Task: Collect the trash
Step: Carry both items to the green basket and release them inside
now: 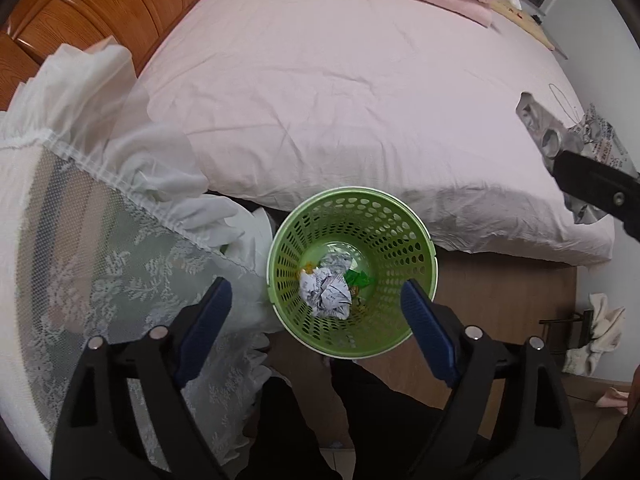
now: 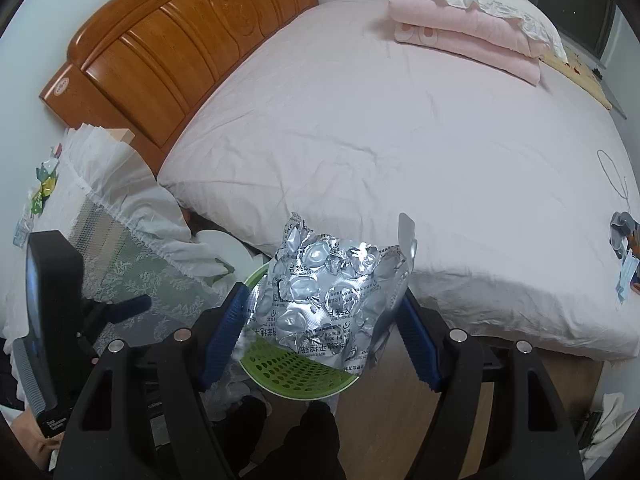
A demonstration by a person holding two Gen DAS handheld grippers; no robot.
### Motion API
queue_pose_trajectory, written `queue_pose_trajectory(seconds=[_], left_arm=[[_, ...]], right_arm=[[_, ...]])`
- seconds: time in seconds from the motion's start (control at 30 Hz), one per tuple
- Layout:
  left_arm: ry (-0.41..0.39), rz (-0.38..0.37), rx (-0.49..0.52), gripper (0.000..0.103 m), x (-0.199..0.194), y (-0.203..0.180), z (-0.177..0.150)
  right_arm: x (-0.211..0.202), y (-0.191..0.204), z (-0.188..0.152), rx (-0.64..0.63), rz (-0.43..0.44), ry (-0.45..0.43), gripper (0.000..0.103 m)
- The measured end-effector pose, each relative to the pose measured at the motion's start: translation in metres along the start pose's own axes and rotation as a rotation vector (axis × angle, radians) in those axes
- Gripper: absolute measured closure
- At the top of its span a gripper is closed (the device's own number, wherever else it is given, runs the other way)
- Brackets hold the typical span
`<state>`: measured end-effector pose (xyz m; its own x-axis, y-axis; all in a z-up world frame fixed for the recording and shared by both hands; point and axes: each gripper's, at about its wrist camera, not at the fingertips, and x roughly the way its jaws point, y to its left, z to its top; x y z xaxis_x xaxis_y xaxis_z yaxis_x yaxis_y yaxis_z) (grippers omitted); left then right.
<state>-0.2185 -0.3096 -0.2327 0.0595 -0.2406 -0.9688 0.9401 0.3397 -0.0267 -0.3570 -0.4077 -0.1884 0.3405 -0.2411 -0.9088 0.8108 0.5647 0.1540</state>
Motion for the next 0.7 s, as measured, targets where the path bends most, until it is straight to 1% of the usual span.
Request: queue_pose_trajectory(seconds=[0.07,0.1,0.2,0.37,0.47,0.7], left_arm=[[-0.031,0.027,0.001,0.015,-0.014,0.003,0.000],[-0.047,0.041,-0.002,0.011,-0.021,0.004,0.001],[-0.097,0.074,-0.025,0.009,-0.043,0.013,0.004],[-0.136,0.078,-0.072,0.008,-0.067,0.027,0.006],[-0.152,0.088,-0.094,0.008,-0.075,0.034,0.006],[-0.156,0.095,-0.133,0.008,-0.081,0.045,0.005]], right_arm=[[0.003,-0.001,-0.001,0.001,-0.002,0.010,0.030],[0.006,-0.002,-0.001,0.002,-0.002,0.015,0.030],[0.014,-0.004,-0.003,0.004,-0.005,0.034,0.030],[0.032,-0.002,-0.006,0.003,0.000,0.078,0.029],[0.048,0.002,-0.012,-0.004,0.016,0.120,0.029],[0.075,0.016,-0.022,-0.034,0.032,0.188,0.027]])
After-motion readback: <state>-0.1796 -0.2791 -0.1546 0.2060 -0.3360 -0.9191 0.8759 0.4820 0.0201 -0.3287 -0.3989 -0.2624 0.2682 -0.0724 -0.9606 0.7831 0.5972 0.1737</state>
